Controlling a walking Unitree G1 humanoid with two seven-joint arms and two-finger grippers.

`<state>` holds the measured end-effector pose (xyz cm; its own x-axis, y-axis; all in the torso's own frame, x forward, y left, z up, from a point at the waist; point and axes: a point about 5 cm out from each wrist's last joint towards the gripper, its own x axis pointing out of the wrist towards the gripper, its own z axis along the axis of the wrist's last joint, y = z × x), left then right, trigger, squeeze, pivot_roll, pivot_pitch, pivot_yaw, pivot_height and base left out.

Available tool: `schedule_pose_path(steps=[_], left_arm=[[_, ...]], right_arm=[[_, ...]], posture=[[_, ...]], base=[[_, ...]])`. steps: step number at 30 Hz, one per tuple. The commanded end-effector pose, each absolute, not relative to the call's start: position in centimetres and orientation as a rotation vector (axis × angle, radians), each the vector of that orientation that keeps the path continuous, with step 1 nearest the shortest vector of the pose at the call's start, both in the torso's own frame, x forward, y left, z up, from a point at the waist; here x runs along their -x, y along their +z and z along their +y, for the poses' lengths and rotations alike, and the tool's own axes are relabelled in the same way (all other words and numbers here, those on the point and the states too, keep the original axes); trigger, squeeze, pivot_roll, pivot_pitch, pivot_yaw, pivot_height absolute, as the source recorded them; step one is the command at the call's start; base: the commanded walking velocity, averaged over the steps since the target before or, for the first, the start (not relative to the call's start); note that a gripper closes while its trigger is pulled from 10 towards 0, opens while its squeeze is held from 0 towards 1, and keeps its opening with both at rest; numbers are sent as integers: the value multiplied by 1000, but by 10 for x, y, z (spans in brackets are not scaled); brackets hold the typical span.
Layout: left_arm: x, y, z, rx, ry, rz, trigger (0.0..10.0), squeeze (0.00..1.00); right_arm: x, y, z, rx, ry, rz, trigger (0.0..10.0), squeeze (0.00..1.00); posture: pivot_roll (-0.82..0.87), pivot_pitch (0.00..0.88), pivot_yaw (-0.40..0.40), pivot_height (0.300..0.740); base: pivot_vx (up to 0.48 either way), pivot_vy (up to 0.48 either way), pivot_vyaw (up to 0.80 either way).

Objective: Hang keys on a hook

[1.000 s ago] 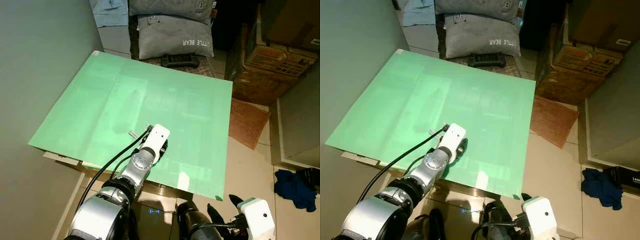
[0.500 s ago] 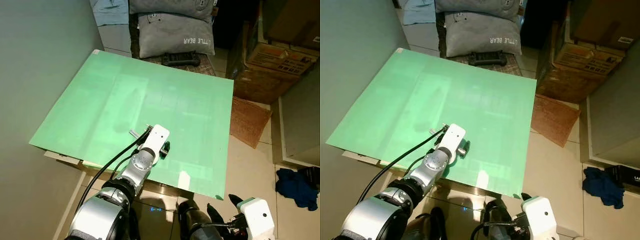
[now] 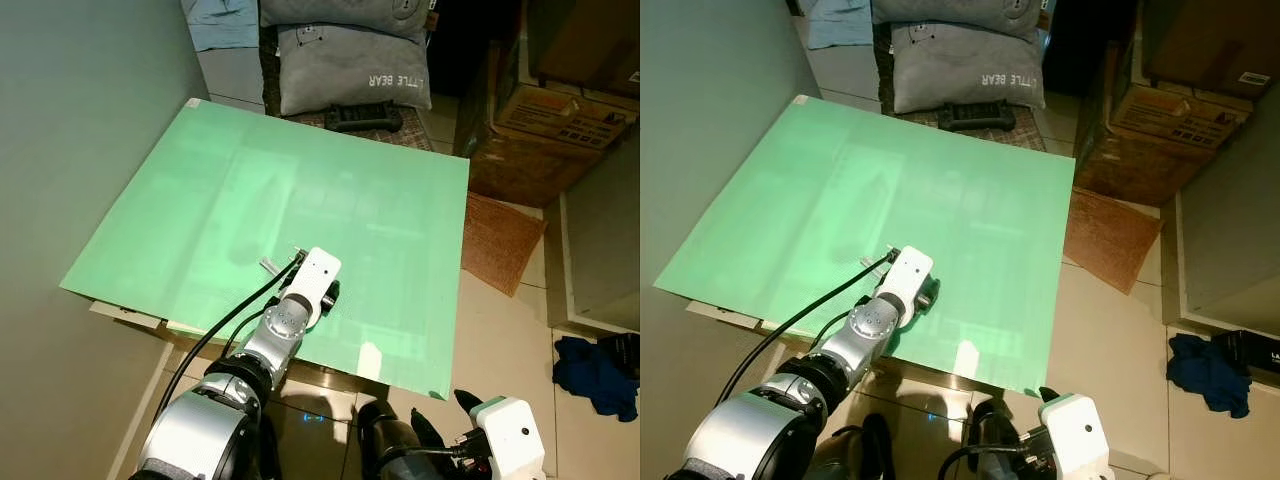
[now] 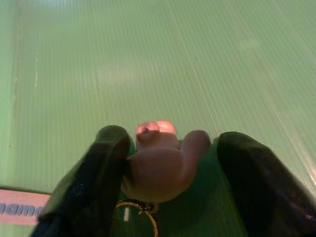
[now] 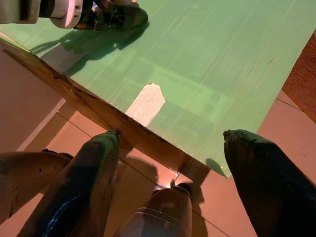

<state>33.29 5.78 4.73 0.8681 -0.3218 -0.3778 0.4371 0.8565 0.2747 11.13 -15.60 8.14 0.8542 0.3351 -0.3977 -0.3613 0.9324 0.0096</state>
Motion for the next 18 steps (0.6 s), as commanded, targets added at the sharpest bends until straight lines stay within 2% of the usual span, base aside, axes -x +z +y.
schedule_pose_path(steps=[1,5,11,12,18], left_arm=[[-323,34,57,-373,-438,397,0,0],[-322,33,56,-430,-458,380,0,0],[-321,34,52,-410,-477,371,0,0],[-323,37,50,-408,-485,356,0,0],[-334,56,46,-352,-497,270,0,0]], right_arm=[[-107,75,-158,60,357,452,10000,0],[-111,74,-159,60,354,447,10000,0],[-122,74,-162,74,361,426,10000,0],[-132,71,-166,81,354,414,10000,0],[-165,71,-169,38,309,351,10000,0]], posture=[[-349,310,5,740],[-344,295,2,740],[-341,254,-8,740],[-329,215,0,740],[-291,128,14,740]], base=[[0,0,0],[0,0,0],[0,0,0],[0,0,0],[0,0,0]])
